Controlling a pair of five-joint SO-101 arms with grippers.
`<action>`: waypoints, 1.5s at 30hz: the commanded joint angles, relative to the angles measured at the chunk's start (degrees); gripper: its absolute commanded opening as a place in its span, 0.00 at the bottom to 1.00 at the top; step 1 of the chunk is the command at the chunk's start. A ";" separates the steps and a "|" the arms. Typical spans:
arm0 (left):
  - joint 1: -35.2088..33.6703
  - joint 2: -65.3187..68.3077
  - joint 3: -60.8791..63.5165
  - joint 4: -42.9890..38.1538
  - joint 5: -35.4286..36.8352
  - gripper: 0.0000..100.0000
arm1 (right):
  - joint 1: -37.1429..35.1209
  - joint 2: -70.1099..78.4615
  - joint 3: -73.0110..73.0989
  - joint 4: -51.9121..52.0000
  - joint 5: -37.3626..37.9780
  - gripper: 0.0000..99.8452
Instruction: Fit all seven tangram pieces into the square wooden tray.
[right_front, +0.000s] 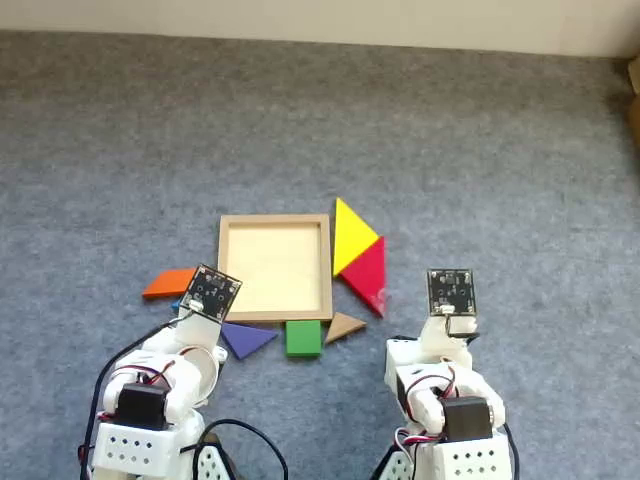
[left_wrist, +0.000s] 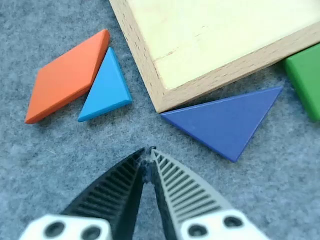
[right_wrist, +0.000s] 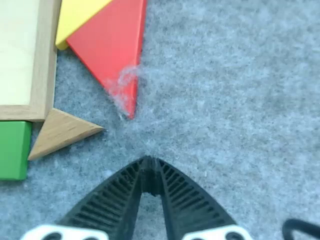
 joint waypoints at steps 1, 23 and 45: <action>-0.31 -2.86 1.10 0.09 0.26 0.01 | 0.48 -0.92 7.78 0.31 0.53 0.01; -0.31 -2.86 1.10 0.09 0.26 0.01 | -0.13 52.53 -60.35 6.20 -3.25 0.02; -0.31 -2.86 1.10 0.09 0.26 0.01 | -12.88 93.05 -64.13 -18.77 -15.12 0.36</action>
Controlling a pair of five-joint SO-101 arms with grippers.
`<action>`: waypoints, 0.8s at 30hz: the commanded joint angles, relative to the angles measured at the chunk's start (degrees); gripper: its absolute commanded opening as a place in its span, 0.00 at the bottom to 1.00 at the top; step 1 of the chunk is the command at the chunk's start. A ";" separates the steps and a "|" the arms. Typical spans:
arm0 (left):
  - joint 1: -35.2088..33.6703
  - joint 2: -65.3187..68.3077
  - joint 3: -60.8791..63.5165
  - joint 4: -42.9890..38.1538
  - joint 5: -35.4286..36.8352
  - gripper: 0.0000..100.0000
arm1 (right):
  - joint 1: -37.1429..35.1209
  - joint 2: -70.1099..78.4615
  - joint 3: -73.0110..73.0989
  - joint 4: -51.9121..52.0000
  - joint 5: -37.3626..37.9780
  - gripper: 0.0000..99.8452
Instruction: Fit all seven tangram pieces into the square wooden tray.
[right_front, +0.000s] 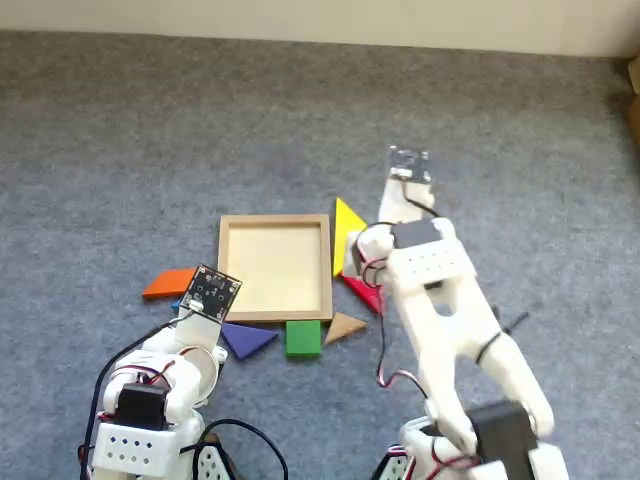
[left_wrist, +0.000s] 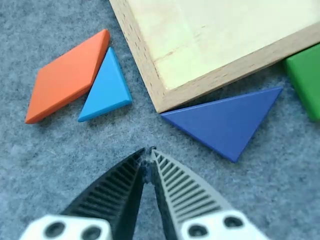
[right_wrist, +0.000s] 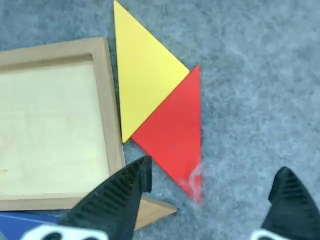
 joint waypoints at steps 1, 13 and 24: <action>-0.31 -2.86 1.10 0.09 0.26 0.01 | -2.33 3.30 -3.65 -4.62 -0.26 0.36; -0.31 -2.86 1.10 0.09 0.26 0.01 | -4.18 11.56 -3.65 -12.18 -0.26 0.36; -0.31 -2.86 1.10 0.09 0.26 0.01 | -6.46 16.66 -6.11 -12.53 -0.53 0.36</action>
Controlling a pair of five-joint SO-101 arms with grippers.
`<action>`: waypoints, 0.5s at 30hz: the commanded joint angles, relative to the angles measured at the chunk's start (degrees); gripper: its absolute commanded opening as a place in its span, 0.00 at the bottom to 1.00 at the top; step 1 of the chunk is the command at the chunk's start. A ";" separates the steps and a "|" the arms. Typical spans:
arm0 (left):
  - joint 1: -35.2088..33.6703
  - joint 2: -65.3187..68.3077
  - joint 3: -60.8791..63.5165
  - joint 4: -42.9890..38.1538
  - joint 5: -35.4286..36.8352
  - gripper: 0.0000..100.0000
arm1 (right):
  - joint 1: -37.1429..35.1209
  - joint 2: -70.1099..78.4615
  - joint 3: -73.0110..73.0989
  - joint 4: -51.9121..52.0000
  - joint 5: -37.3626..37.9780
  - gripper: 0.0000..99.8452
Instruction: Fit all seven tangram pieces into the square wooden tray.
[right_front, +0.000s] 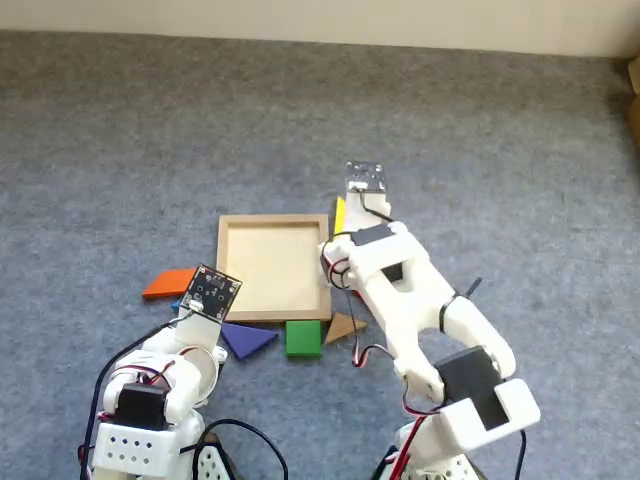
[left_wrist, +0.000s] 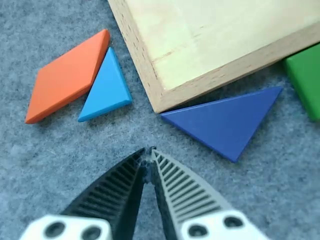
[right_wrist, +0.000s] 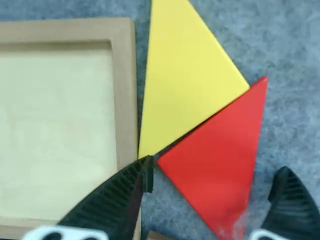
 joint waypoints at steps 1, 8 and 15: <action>-0.31 -2.86 1.10 0.09 0.26 0.01 | -0.84 1.63 -4.88 -0.84 -0.53 0.36; -0.31 -2.86 1.10 0.09 0.26 0.01 | 1.01 4.44 -7.25 -0.66 -0.53 0.36; -0.31 -2.86 1.10 0.09 0.26 0.01 | 1.89 4.53 -6.90 0.22 -0.35 0.33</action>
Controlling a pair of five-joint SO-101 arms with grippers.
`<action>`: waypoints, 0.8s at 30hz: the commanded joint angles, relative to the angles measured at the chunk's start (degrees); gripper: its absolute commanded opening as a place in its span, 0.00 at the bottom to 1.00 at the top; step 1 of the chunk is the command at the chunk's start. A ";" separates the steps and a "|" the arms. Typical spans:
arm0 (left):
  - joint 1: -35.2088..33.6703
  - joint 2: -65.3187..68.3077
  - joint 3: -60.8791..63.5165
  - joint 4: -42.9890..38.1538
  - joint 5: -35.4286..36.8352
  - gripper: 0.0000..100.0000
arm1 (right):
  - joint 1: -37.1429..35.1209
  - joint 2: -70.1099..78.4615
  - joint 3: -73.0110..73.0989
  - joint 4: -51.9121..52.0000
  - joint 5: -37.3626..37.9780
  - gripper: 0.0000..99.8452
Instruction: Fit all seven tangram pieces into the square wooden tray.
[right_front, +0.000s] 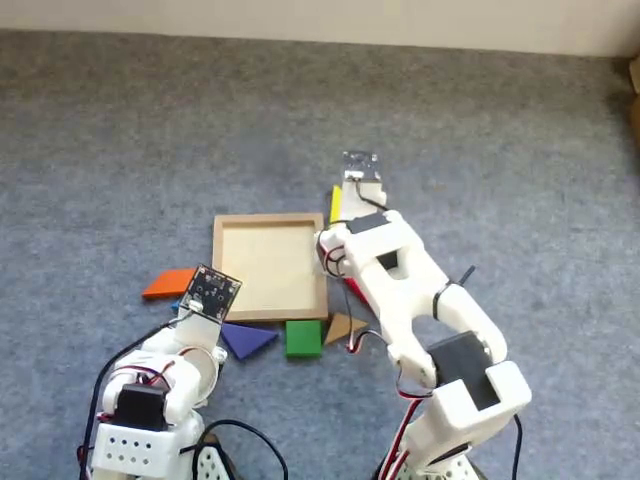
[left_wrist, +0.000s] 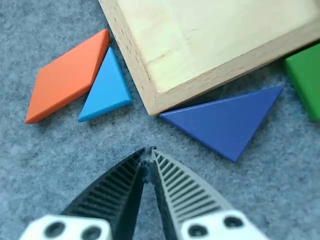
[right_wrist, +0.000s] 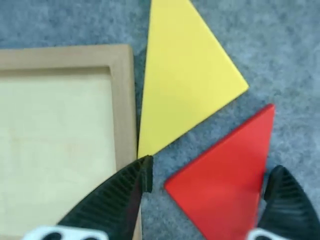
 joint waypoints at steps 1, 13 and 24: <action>-0.31 -2.86 1.10 0.09 0.26 0.01 | 1.27 0.13 -1.89 1.63 -0.26 0.33; -0.31 -2.86 1.10 0.09 0.26 0.01 | 1.01 0.31 -2.24 7.34 -0.44 0.33; -0.31 -2.86 1.10 0.09 0.26 0.01 | 1.01 0.31 -2.42 6.90 -0.62 0.33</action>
